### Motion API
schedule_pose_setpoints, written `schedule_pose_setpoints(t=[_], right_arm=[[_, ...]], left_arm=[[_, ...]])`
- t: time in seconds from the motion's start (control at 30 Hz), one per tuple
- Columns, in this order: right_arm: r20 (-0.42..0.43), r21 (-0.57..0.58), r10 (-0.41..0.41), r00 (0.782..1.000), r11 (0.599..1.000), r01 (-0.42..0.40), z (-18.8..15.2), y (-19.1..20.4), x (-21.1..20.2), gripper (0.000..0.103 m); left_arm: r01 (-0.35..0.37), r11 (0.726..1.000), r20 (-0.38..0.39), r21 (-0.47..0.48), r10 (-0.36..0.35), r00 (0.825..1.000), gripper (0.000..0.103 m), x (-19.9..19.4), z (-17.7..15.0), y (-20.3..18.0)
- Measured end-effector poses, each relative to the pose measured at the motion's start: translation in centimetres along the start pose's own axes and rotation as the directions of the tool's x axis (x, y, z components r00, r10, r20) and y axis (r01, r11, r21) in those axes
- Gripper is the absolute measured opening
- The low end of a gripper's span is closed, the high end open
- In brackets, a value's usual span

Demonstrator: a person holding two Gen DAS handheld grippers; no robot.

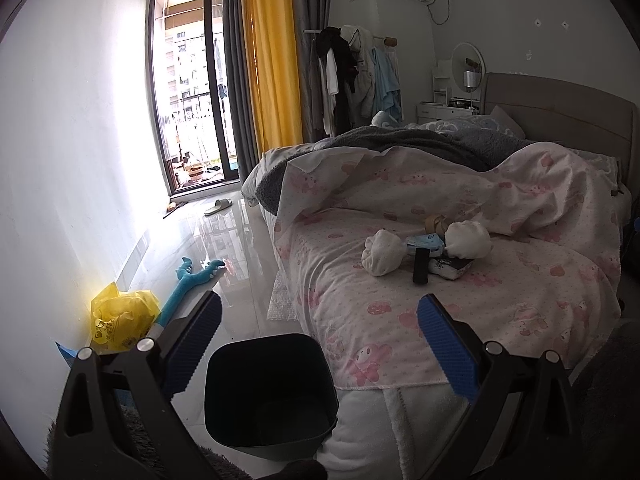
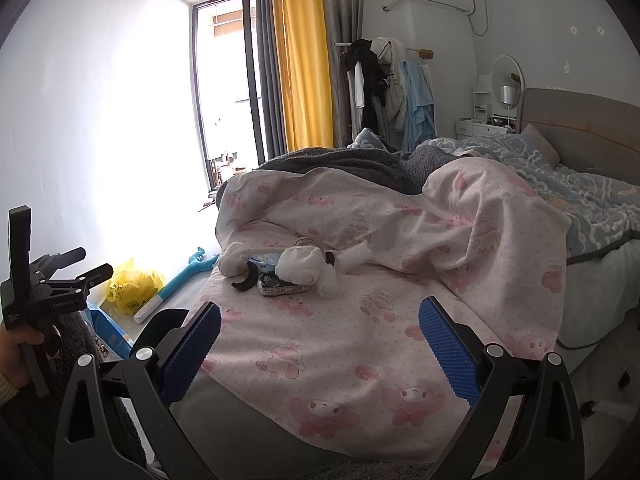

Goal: Collect trash

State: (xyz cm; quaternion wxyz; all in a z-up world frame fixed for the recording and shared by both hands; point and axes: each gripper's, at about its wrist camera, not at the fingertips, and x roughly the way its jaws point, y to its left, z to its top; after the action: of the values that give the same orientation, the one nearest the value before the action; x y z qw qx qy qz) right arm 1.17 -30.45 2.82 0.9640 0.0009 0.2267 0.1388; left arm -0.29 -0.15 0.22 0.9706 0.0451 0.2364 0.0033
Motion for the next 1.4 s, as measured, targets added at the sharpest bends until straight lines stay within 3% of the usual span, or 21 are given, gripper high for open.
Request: schedule_pose_setpoints(t=[0.33,0.57,0.77,1.4], right_arm=[[0.000,-0.001,-0.001,1.000,1.000,0.001,0.01,0.07,0.00,0.100],[0.000,-0.002,-0.001,1.000,1.000,0.001,0.01,0.08,0.00,0.100],[0.000,-0.003,-0.001,1.000,1.000,0.001,0.01,0.10,0.01,0.100],[-0.001,-0.005,-0.002,1.000,1.000,0.002,-0.02,0.12,0.08,0.100]], left_arm=[[0.019,1.000,-0.008,-0.008,-0.019,1.000,0.100,-0.13,0.17,-0.12],[-0.008,1.000,-0.010,0.006,0.008,1.000,0.100,0.03,0.16,-0.22],[0.020,1.000,-0.031,0.001,-0.020,0.999,0.100,0.32,0.10,-0.20],[0.012,1.000,-0.014,-0.021,-0.012,1.000,0.100,0.11,0.27,-0.12]])
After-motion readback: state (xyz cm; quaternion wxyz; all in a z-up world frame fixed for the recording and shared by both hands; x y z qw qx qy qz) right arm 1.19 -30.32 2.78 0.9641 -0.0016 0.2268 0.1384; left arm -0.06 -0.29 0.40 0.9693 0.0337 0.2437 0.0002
